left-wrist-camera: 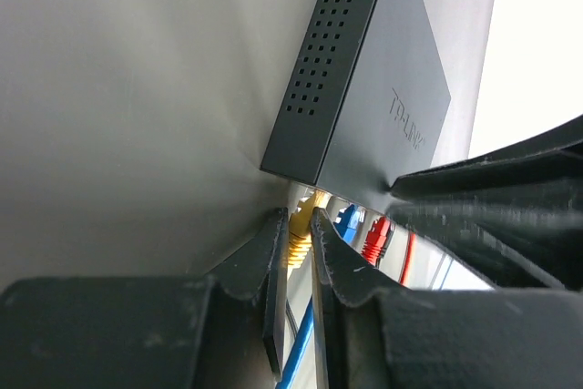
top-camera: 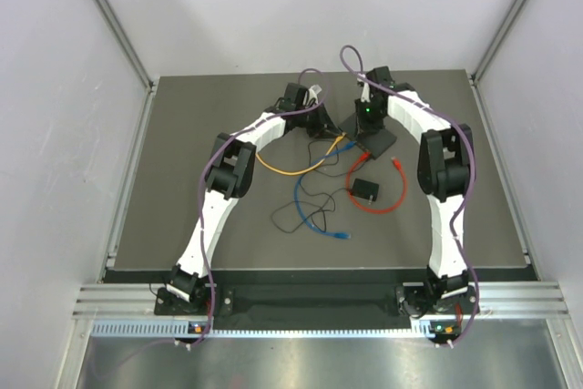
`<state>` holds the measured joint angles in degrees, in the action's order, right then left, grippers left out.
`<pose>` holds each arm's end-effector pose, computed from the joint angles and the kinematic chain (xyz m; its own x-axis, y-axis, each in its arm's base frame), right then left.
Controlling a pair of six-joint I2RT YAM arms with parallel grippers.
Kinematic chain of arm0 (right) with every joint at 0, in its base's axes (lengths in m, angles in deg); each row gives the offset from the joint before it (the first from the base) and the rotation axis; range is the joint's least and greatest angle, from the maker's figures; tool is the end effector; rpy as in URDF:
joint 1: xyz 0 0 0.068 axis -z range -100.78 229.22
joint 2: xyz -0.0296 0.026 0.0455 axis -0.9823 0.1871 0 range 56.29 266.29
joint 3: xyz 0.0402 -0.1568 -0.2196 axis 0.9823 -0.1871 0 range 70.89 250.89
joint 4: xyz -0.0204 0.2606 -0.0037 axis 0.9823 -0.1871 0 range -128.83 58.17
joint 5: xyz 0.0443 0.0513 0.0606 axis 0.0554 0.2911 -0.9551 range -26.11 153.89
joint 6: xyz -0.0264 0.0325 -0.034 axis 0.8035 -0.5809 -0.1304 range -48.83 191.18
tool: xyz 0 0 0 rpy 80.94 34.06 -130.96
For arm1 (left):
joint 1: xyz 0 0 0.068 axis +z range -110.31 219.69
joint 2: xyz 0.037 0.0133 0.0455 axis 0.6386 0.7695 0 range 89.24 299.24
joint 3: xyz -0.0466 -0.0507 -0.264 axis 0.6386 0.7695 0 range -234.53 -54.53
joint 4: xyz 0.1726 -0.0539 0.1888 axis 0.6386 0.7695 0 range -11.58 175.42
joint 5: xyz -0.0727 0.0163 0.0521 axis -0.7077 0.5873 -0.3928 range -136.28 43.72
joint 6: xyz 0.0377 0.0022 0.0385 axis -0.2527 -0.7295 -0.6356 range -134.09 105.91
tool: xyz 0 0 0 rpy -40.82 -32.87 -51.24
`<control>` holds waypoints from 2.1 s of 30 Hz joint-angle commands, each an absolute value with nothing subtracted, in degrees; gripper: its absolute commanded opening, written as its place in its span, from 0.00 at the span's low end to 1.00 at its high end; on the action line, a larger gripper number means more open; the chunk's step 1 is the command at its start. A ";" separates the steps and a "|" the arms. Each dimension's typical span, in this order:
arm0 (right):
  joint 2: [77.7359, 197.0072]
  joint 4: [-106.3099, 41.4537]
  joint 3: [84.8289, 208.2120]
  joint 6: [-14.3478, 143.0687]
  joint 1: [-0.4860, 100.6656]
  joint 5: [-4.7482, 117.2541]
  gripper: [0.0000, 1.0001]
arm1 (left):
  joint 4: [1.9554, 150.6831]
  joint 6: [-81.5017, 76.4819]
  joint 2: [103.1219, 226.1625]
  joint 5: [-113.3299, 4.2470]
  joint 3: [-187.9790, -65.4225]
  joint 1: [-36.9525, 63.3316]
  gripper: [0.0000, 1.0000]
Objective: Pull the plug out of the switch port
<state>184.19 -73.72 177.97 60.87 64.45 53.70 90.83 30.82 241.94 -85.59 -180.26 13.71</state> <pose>0.4650 0.1291 0.1939 -0.9044 -0.0563 -0.4230 -0.1703 0.9565 0.2369 0.5103 -0.2737 0.1126 -0.9540 -0.1428 -0.2637 0.1492 0.5369 -0.8304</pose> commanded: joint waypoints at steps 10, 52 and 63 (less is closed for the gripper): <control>185.92 -80.08 180.13 66.43 60.67 69.42 0.58 | 102.94 25.11 244.54 -79.68 -179.07 13.50 0.00; 168.37 -77.62 170.04 53.87 62.25 58.64 0.65 | 108.84 14.91 230.74 -78.80 -175.73 16.13 0.46; 153.60 -53.06 141.92 35.77 68.40 43.86 0.42 | 94.86 23.35 228.81 -83.90 -174.41 15.17 0.59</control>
<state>155.73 -65.02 146.63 43.14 65.98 49.35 101.19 21.24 232.63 -83.03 -174.14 15.68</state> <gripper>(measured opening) 0.438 0.582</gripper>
